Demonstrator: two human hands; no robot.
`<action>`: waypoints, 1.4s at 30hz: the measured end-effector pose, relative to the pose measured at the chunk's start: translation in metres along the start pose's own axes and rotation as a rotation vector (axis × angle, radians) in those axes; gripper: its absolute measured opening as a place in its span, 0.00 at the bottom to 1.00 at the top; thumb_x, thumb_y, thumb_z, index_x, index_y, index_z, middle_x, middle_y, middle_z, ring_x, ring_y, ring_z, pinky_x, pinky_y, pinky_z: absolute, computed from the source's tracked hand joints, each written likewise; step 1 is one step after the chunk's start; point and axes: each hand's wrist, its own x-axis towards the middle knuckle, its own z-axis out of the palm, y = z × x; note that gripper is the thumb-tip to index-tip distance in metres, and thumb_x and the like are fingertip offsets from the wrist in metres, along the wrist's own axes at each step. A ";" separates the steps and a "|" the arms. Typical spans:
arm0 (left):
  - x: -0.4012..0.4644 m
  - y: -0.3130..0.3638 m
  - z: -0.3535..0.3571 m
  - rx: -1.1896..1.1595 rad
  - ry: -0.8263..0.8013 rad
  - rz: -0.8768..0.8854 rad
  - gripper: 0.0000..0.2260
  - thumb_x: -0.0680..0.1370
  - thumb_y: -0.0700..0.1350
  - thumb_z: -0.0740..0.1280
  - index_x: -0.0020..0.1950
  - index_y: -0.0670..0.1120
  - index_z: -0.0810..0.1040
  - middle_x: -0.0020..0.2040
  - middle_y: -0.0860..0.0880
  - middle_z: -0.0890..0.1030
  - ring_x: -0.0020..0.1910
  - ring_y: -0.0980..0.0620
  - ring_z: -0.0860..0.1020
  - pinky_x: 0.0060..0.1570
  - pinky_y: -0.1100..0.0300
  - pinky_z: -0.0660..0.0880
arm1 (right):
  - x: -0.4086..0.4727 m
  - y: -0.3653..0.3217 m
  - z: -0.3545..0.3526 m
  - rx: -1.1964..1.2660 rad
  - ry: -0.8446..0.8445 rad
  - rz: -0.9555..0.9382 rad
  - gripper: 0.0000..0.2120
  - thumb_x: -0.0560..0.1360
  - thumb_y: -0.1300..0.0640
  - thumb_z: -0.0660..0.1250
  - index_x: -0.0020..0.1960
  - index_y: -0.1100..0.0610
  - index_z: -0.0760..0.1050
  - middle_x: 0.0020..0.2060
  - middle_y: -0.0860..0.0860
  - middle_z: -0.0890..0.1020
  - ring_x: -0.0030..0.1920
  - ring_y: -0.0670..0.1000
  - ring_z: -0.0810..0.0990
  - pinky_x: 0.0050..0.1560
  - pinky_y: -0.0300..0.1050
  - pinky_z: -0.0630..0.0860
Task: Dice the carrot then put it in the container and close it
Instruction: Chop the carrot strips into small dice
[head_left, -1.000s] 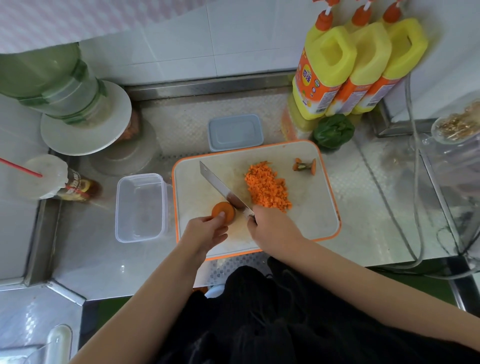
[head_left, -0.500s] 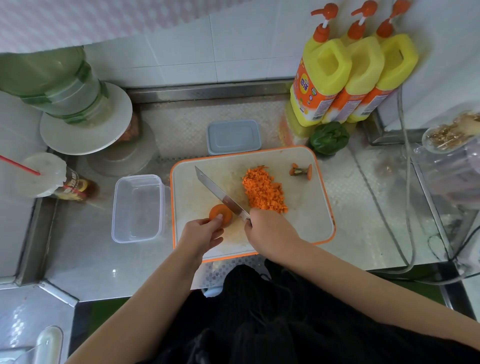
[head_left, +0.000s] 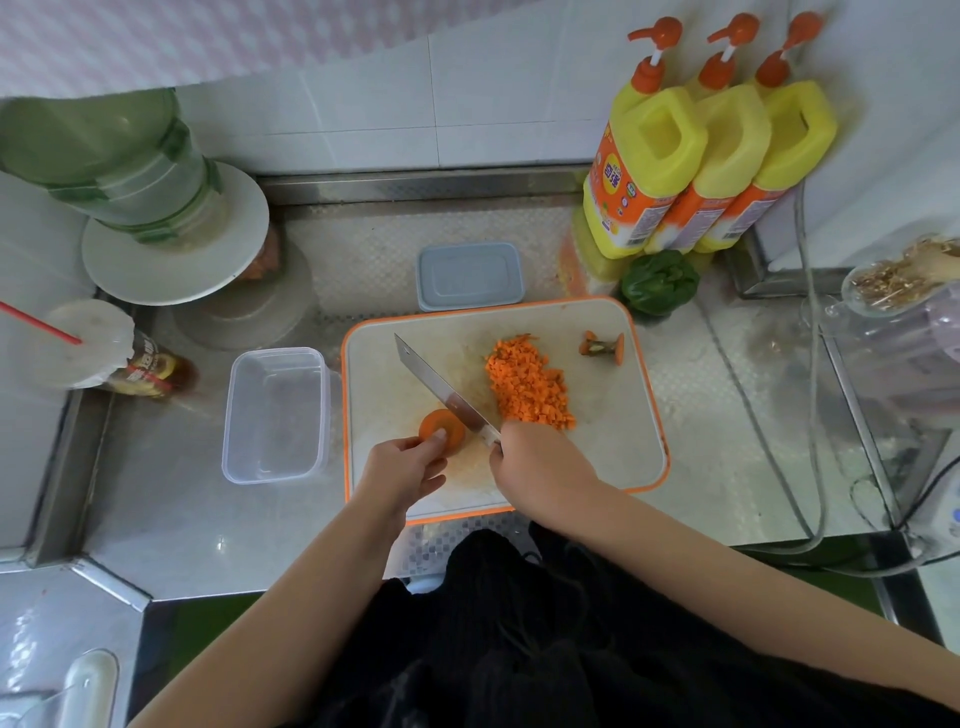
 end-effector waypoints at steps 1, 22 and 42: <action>0.000 0.000 0.000 0.000 0.001 0.001 0.21 0.78 0.46 0.71 0.64 0.35 0.73 0.51 0.41 0.82 0.53 0.46 0.81 0.57 0.50 0.79 | 0.000 -0.001 0.000 -0.005 -0.004 0.006 0.17 0.81 0.58 0.56 0.33 0.54 0.60 0.31 0.51 0.68 0.35 0.54 0.70 0.28 0.42 0.58; 0.006 -0.001 -0.001 -0.019 0.023 -0.032 0.14 0.77 0.44 0.72 0.59 0.39 0.77 0.48 0.40 0.83 0.50 0.46 0.83 0.55 0.51 0.80 | 0.032 0.002 0.017 0.056 -0.079 0.032 0.11 0.79 0.62 0.58 0.37 0.59 0.68 0.33 0.53 0.71 0.37 0.56 0.73 0.31 0.45 0.66; 0.005 0.001 -0.001 -0.007 0.021 -0.050 0.16 0.77 0.44 0.72 0.61 0.38 0.76 0.50 0.41 0.83 0.51 0.47 0.83 0.52 0.54 0.80 | 0.055 0.001 0.051 -0.039 -0.099 0.147 0.11 0.76 0.69 0.57 0.51 0.62 0.77 0.39 0.55 0.78 0.43 0.57 0.78 0.37 0.45 0.68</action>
